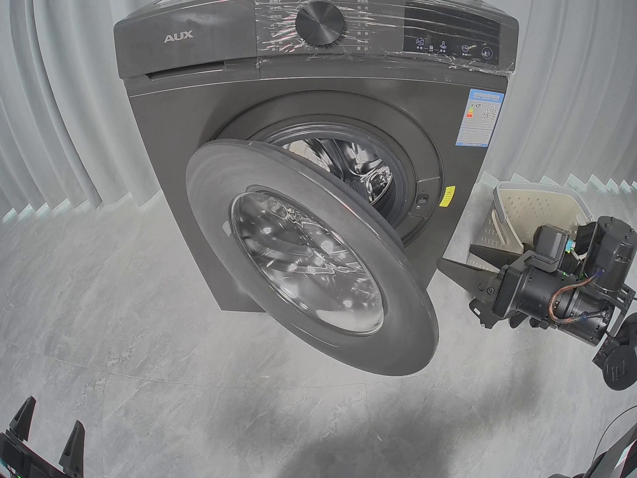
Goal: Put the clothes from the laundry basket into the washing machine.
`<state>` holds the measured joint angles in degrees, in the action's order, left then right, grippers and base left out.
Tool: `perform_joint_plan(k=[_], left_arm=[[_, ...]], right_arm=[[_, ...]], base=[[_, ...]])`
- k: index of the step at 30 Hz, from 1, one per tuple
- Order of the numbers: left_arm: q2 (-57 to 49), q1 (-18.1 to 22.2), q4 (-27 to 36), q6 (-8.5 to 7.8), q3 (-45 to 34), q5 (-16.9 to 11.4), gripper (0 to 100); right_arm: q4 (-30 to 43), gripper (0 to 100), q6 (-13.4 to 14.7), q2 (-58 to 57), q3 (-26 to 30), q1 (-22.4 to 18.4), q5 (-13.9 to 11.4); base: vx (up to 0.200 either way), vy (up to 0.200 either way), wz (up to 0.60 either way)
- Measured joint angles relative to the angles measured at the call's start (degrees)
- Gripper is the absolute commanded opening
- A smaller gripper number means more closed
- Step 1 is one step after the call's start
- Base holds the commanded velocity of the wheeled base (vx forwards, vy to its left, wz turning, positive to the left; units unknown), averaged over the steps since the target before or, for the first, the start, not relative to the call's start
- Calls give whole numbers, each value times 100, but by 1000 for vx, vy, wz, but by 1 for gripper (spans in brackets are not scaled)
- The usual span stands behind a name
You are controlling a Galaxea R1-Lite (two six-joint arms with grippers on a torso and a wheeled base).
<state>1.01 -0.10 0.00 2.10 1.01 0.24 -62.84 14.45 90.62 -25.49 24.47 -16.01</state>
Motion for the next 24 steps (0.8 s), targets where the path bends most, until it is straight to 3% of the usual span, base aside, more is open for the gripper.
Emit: perform_joint_plan(k=[7,19,24], left_arm=[[0,0,0,1,0,0,100],[0,0,0,0,0,0,100],[0,0,0,0,0,-2,100]], right_arm=[[-345,100,-325,680,146,-27,429],[-725,100,-521,1031,794,758,514],[-733,100,-528,1040,662,775,638]], base=[[0,0,0],[0,0,0],[0,0,0]])
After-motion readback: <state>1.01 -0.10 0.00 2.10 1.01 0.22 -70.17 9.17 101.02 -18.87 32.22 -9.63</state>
